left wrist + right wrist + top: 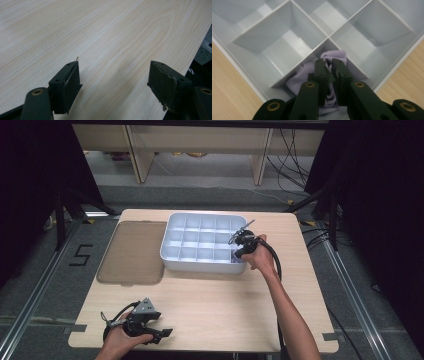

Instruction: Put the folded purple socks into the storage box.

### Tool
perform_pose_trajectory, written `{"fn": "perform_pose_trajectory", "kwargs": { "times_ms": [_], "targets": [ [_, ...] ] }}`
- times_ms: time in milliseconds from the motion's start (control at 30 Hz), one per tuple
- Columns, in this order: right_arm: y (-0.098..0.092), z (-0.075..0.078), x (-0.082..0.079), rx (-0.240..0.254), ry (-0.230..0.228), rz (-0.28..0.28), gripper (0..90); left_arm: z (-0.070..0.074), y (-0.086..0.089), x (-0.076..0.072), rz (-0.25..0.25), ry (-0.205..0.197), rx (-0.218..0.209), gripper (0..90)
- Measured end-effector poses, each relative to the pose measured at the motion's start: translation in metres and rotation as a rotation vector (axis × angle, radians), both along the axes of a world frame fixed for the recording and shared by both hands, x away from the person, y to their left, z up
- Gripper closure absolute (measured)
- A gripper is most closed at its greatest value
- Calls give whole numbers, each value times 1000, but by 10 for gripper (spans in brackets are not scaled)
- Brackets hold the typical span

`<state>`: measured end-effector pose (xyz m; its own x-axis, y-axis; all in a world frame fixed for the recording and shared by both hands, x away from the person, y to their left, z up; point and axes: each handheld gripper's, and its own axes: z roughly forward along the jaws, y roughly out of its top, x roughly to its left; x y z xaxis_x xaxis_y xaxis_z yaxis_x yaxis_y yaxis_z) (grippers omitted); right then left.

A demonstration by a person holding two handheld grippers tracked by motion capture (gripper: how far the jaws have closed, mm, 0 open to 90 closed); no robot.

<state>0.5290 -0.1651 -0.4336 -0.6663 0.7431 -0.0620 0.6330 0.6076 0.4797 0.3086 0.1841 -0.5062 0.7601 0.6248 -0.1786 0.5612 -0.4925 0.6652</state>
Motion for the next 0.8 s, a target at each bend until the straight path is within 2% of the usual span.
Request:
{"fn": "perform_pose_trajectory", "kwargs": {
  "times_ms": [33,133,200,300,367,433,467,500,533,600,633,733,767,800],
  "targets": [
    [-1,3,-1,30,-6,-8,805,0,0,0,0,1,0,250],
    [-5,11,-5,65,-24,-12,775,0,0,0,1,-1,-4,250],
    [-7,25,-12,105,-53,-16,765,0,0,0,-1,-1,-3,250],
    [-8,31,-15,134,-63,-5,762,0,0,0,2,-3,-7,250],
    [-9,33,-19,147,-74,0,756,0,-1,0,16,-2,-25,250],
    [-10,35,-23,165,-80,7,750,0,-1,0,15,-3,-23,250],
    [-11,35,-24,169,-93,9,747,1,1,1,0,-4,-3,250],
    [-11,36,-26,183,-102,12,744,0,0,1,20,0,-12,250],
    [-11,37,-28,195,-99,18,737,1,0,1,15,-4,-19,250],
    [-11,39,-34,215,-91,15,726,1,2,1,4,-5,-3,250],
    [-11,39,-34,217,-108,27,720,1,2,1,6,-6,-5,250],
    [-9,40,-41,247,-108,33,700,1,2,1,9,-6,-5,250],
    [-9,39,-43,244,-123,40,698,1,2,1,9,-5,-3,250],
    [-8,39,-44,243,-112,47,698,1,2,1,10,-6,-4,250]
  ]
}}
